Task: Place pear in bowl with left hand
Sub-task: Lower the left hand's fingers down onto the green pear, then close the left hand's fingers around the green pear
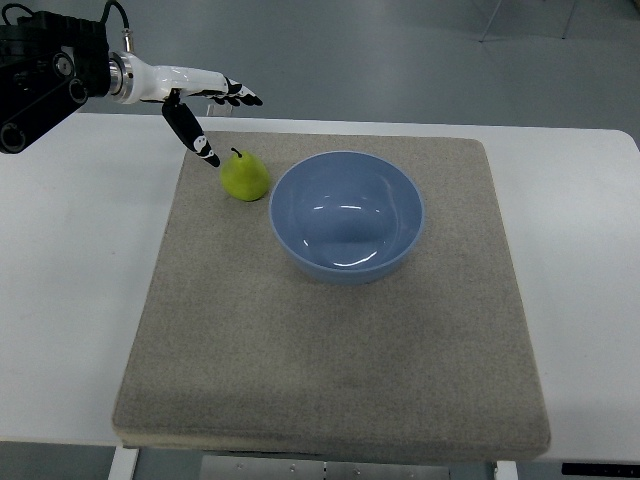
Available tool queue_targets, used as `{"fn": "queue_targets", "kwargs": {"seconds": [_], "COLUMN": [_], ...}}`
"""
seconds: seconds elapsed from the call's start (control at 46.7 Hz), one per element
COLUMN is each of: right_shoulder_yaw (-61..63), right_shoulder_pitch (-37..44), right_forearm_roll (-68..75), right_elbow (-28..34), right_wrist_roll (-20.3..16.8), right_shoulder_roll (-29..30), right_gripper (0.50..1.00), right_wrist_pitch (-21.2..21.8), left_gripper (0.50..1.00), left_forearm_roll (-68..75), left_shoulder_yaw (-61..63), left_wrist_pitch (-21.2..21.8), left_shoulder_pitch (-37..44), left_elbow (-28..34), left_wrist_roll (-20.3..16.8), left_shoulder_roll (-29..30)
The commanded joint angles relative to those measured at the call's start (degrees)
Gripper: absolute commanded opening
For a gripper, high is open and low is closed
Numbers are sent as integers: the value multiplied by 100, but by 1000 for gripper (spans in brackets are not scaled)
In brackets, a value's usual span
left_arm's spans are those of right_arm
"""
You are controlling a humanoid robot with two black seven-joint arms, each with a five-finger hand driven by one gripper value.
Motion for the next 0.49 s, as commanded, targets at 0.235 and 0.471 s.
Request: {"fn": "queue_targets", "kwargs": {"seconds": [0.235,0.471], "right_shoulder_yaw": [0,0], "right_shoulder_pitch": [-1,-2], "right_forearm_roll": [0,0], "right_elbow": [0,0], "right_wrist_roll": [0,0], "right_shoulder_roll": [0,0], "right_gripper": [924,924], "right_wrist_pitch": [0,0], "left_gripper": [988,986], "left_forearm_roll": [445,516], "left_shoulder_yaw": [53,414], "left_wrist_pitch": [341,640], "left_shoulder_pitch": [87,245], "left_elbow": [26,52], "left_wrist_roll": [1,1], "left_shoulder_roll": [-440,-555]}}
